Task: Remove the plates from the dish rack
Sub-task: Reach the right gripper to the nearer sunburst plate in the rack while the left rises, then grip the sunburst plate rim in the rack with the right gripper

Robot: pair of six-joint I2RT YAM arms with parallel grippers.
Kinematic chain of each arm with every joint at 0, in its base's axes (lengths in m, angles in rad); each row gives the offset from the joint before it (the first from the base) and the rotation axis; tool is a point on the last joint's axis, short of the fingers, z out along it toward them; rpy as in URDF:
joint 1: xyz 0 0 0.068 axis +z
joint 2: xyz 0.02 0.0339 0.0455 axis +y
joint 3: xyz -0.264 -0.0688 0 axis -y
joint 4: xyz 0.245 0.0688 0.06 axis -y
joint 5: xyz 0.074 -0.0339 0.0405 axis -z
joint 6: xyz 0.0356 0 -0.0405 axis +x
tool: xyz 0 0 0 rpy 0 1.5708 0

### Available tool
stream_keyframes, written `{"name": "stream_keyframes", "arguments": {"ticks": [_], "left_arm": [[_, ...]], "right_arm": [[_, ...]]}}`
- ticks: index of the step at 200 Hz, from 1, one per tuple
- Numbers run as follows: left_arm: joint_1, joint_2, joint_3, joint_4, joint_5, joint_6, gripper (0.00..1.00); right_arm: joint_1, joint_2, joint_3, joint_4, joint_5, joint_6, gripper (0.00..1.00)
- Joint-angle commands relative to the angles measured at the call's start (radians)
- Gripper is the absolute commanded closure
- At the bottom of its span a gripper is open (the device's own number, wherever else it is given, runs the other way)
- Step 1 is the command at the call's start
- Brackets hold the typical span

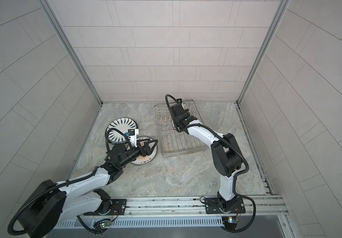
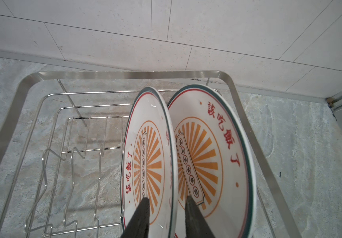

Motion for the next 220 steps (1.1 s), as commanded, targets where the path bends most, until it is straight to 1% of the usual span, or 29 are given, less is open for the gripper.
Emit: {"name": "stream_keyframes", "arguments": {"ticks": [1,26,39,81,88,102,118,125,133,179,220], "left_arm": [[-0.005,0.001,0.015,0.062,0.000,0.002,0.00],[-0.005,-0.011,0.006,0.043,-0.012,0.008,0.00],[-0.007,-0.021,0.000,0.044,-0.013,0.008,0.00],[-0.006,-0.080,-0.024,0.025,-0.032,0.013,0.00],[-0.006,-0.091,-0.026,0.018,-0.038,0.015,0.00],[-0.007,-0.110,-0.026,0.005,-0.045,0.019,0.00],[-0.006,-0.128,-0.026,-0.004,-0.052,0.023,0.00],[-0.006,-0.134,-0.052,-0.005,-0.057,0.023,0.00],[-0.006,-0.139,-0.056,-0.006,-0.059,0.024,0.00],[-0.007,-0.148,-0.062,-0.009,-0.054,0.021,0.00],[-0.007,-0.161,-0.069,-0.009,-0.058,0.018,0.00]], "right_arm": [[-0.002,0.024,0.037,-0.020,0.055,0.016,0.74],[-0.001,0.053,0.054,-0.011,0.064,0.025,0.75],[0.001,0.071,0.065,-0.010,0.069,0.026,0.81],[0.002,0.104,0.083,-0.009,0.094,0.041,0.82],[0.004,0.104,0.082,-0.005,0.103,0.041,0.86],[0.007,0.103,0.082,-0.006,0.120,0.040,0.87],[0.011,0.095,0.079,-0.006,0.138,0.043,0.88],[0.014,0.090,0.075,-0.002,0.147,0.043,0.89],[0.018,0.084,0.072,0.001,0.157,0.043,0.92],[0.044,0.030,0.048,0.017,0.213,0.027,0.93],[0.051,-0.048,-0.005,0.047,0.229,0.016,0.93]]}}
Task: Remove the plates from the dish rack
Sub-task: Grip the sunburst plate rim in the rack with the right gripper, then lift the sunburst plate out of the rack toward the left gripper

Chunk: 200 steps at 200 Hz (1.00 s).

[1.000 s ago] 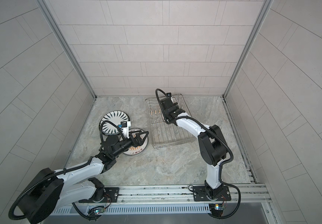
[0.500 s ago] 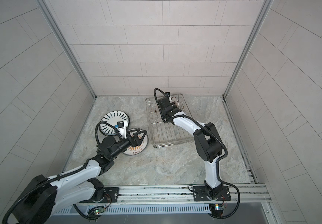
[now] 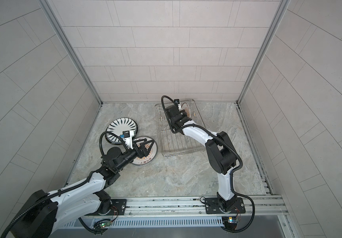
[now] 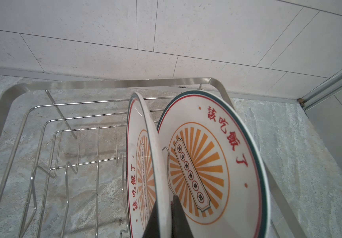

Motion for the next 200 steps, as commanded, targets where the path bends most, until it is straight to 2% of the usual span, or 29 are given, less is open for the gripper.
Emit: {"name": "stream_keyframes", "arguments": {"ticks": [1,49,200], "left_arm": [[-0.004,-0.023,-0.013,0.010,-0.006,0.014,0.00],[-0.004,-0.027,-0.022,0.011,-0.011,0.011,0.00],[-0.005,-0.069,-0.045,0.017,0.000,-0.012,0.00]], "right_arm": [[0.001,-0.094,-0.028,0.011,0.072,-0.021,0.93],[0.009,-0.204,-0.121,0.056,0.048,-0.028,0.93],[0.004,-0.554,-0.391,0.153,-0.188,0.017,0.93]]}}
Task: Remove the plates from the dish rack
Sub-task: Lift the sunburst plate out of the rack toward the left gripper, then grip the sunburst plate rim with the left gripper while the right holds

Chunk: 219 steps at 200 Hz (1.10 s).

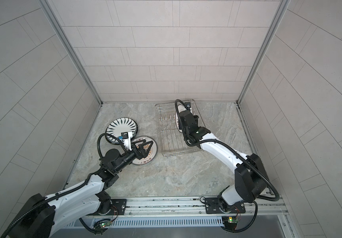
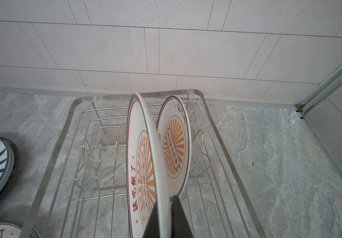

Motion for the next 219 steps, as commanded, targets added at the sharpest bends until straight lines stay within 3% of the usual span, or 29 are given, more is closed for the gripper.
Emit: {"name": "stream_keyframes", "arguments": {"ticks": [1,57,114,193,219], "left_arm": [[-0.005,-0.019,-0.015,0.018,0.001,-0.004,0.00],[-0.005,-0.018,-0.013,0.036,0.028,-0.013,0.00],[-0.012,-0.010,-0.013,0.065,0.045,-0.044,0.00],[-0.015,0.049,-0.013,0.144,0.051,-0.067,0.06],[-0.014,0.070,-0.039,0.192,-0.011,-0.117,0.10]], "right_arm": [[0.000,-0.090,-0.023,0.061,-0.049,0.025,0.93],[-0.010,-0.229,-0.115,0.077,-0.204,0.059,0.93],[-0.033,-0.319,-0.191,0.132,-0.496,0.133,0.93],[-0.032,-0.327,-0.237,0.232,-0.752,0.212,0.92],[-0.026,-0.312,-0.246,0.257,-0.791,0.223,0.92]]}}
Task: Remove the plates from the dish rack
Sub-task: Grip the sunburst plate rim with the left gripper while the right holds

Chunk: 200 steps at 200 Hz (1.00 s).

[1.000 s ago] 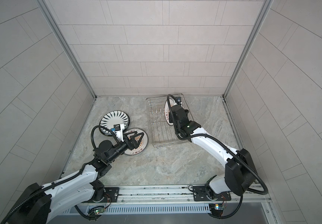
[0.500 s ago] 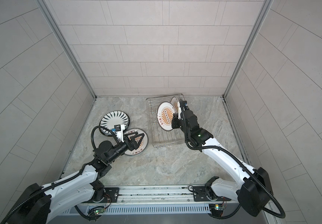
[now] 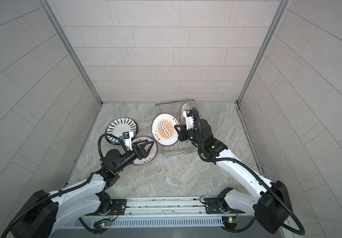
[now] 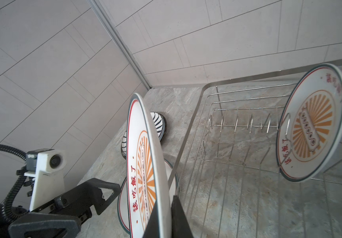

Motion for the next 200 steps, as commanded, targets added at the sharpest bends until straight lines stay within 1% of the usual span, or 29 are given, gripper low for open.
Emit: {"name": "stream_keyframes", "arguments": {"ticks": [1,24,36,42,58,63,68,74,84,98,128,145,180,200], "left_arm": [[-0.005,0.013,-0.034,0.100,-0.045,-0.049,0.10],[-0.006,0.026,-0.062,0.180,-0.074,-0.082,0.16],[-0.005,0.026,-0.061,0.184,-0.076,-0.087,0.22],[-0.005,0.026,-0.060,0.181,-0.077,-0.090,0.25],[-0.005,0.029,-0.057,0.178,-0.072,-0.094,0.38],[-0.006,0.030,-0.056,0.177,-0.071,-0.096,0.45],[-0.005,0.031,-0.056,0.179,-0.070,-0.097,0.50],[-0.005,0.032,-0.056,0.179,-0.070,-0.098,0.53],[-0.005,0.034,-0.055,0.179,-0.069,-0.100,0.54],[-0.006,0.037,-0.053,0.177,-0.066,-0.100,0.62],[-0.006,0.040,-0.051,0.179,-0.065,-0.103,0.65],[-0.005,0.040,-0.051,0.179,-0.067,-0.106,0.71],[-0.006,0.044,-0.055,0.207,-0.039,-0.132,0.71],[-0.005,0.050,-0.063,0.245,-0.024,-0.150,0.75]], "right_arm": [[0.006,-0.009,0.001,0.098,-0.079,0.032,0.92],[0.016,0.004,-0.004,0.109,-0.091,0.029,0.92],[0.020,0.007,-0.010,0.122,-0.101,0.030,0.92],[0.020,0.007,-0.014,0.130,-0.108,0.031,0.92],[0.028,0.010,-0.020,0.142,-0.119,0.029,0.92],[0.030,0.011,-0.020,0.142,-0.121,0.027,0.92],[0.032,0.012,-0.021,0.143,-0.121,0.025,0.92],[0.034,0.014,-0.022,0.143,-0.121,0.024,0.91],[0.036,0.019,-0.021,0.143,-0.125,0.022,0.91],[0.039,0.024,-0.021,0.141,-0.128,0.018,0.91],[0.043,0.030,-0.016,0.142,-0.135,0.016,0.91],[0.049,0.033,-0.018,0.143,-0.138,0.015,0.91],[0.061,0.041,-0.043,0.180,-0.157,0.040,0.91],[0.066,0.027,-0.068,0.201,-0.143,0.049,0.91]]}}
